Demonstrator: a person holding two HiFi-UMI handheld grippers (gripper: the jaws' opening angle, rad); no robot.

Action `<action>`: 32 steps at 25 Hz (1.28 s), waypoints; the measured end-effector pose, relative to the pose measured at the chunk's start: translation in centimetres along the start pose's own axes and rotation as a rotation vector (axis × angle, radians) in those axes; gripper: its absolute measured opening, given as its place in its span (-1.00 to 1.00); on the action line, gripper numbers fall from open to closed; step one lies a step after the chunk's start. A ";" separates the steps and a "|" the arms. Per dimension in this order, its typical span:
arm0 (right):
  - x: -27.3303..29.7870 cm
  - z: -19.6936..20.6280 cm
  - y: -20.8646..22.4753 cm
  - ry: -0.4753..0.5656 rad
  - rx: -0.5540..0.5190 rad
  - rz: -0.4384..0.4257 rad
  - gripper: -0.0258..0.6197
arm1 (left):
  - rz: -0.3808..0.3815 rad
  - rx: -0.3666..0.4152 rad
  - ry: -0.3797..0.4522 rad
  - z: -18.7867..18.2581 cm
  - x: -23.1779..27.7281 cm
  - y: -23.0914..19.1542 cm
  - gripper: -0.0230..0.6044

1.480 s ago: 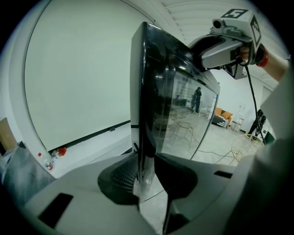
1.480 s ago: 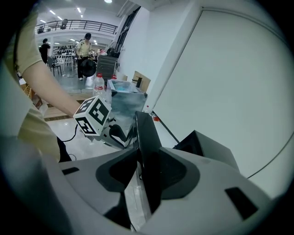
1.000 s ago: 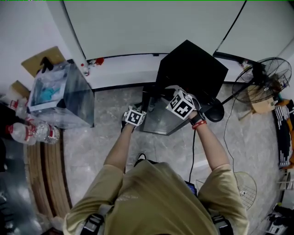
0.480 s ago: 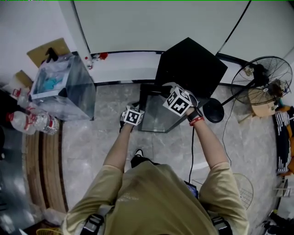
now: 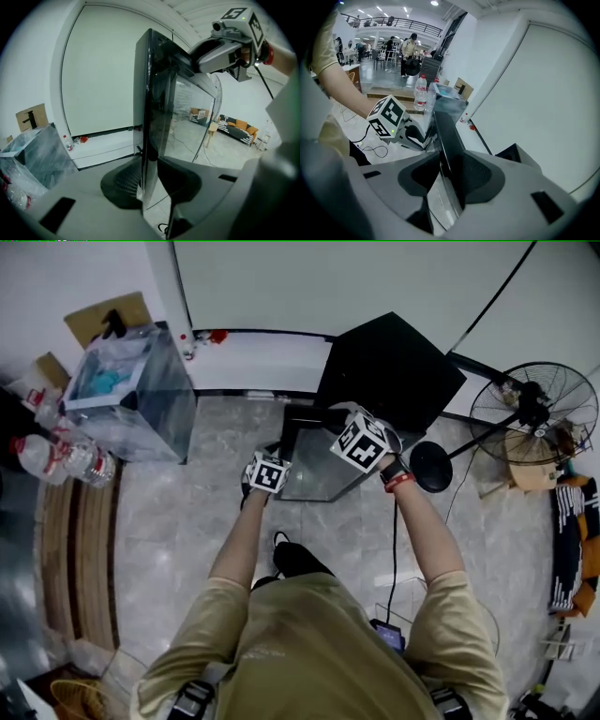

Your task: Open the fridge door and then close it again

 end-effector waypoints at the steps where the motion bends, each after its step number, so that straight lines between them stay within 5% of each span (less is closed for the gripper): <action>1: -0.2 0.0 -0.2 0.004 -0.006 -0.004 -0.42 | -0.006 -0.002 0.003 0.2 -0.3 0.2 -0.58; 32: -7.0 3.7 -6.3 0.150 -0.216 -0.142 -0.41 | -0.241 -0.168 -0.009 5.8 -5.5 12.4 -0.58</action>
Point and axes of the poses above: the fingertips, and each gripper's own axes: x forward along the fingers, y to its right, z out of its underside, the point moved 9 cm from there along -x, backward along the fingers, and after that the axes turned 7 degrees about z, right-handed, at the moved point
